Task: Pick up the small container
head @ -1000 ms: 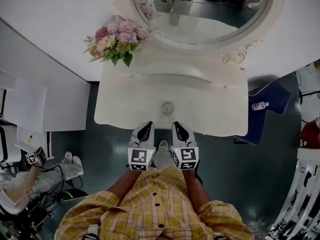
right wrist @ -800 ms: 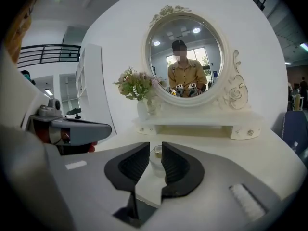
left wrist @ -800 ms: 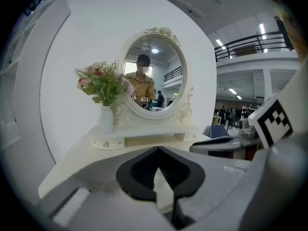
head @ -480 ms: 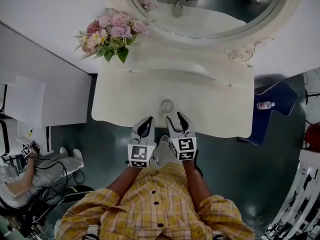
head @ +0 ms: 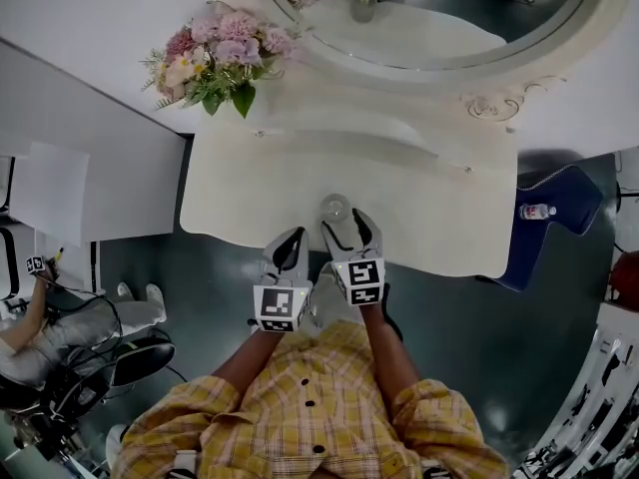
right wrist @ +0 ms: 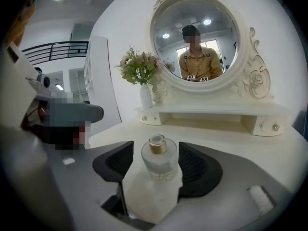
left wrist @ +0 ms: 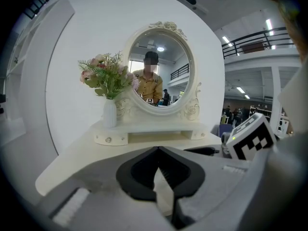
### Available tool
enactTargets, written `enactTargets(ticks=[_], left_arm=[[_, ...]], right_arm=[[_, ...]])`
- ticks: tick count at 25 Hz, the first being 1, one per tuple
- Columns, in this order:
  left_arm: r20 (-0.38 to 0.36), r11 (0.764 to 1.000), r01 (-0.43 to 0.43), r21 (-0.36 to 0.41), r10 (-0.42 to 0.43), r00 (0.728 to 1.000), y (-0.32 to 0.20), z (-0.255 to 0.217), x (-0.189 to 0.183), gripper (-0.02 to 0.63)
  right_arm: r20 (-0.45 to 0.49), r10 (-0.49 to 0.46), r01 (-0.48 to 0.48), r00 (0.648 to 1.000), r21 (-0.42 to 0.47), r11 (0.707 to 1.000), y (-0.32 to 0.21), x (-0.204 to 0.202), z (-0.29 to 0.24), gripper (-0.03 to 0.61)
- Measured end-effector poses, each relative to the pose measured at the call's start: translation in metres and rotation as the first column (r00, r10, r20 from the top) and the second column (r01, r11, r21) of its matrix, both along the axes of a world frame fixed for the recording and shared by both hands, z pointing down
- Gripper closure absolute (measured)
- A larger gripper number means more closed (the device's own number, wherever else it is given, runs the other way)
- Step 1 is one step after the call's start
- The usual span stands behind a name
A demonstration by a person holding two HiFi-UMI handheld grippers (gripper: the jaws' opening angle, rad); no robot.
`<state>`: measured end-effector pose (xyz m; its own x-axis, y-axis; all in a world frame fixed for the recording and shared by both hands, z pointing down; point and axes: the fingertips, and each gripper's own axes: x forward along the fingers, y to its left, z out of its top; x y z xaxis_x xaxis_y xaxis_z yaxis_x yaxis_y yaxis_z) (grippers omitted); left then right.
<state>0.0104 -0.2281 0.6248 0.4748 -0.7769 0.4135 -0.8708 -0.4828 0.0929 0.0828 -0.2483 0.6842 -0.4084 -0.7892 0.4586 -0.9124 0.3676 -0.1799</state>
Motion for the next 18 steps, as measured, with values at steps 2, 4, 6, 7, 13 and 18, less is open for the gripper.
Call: enactTargets(ticks=[2, 4, 6, 7, 13, 18], left_arm=[[-0.001, 1.0, 0.012, -0.004, -0.012, 1.0, -0.002, 0.0, -0.002, 0.615], [0.004, 1.0, 0.023, -0.009, -0.023, 1.0, -0.002, 0.003, -0.006, 0.614], [0.006, 0.999, 0.032, -0.014, -0.032, 0.999, -0.003, 0.006, -0.009, 0.614], [0.006, 0.999, 0.035, -0.017, -0.034, 0.999, -0.003, 0.007, -0.01, 0.614], [0.018, 0.998, 0.041, -0.037, -0.041, 0.999, -0.001, 0.017, -0.013, 0.614], [0.021, 0.998, 0.048, -0.041, -0.047, 0.999, 0.0, 0.021, -0.016, 0.615]], right_arm=[[-0.007, -0.004, 0.004, 1.0, -0.003, 1.0, -0.004, -0.001, 0.005, 0.284], [-0.01, -0.011, 0.011, 1.0, -0.008, 1.0, -0.006, -0.004, 0.011, 0.275], [-0.014, -0.018, 0.018, 1.0, -0.011, 1.0, -0.01, -0.007, 0.017, 0.267], [-0.016, -0.021, 0.021, 1.0, -0.013, 1.0, -0.012, -0.009, 0.02, 0.262], [-0.032, -0.021, 0.02, 0.999, -0.025, 0.999, -0.023, -0.013, 0.033, 0.252], [-0.039, -0.019, 0.018, 0.999, -0.025, 1.0, -0.031, -0.014, 0.038, 0.247]])
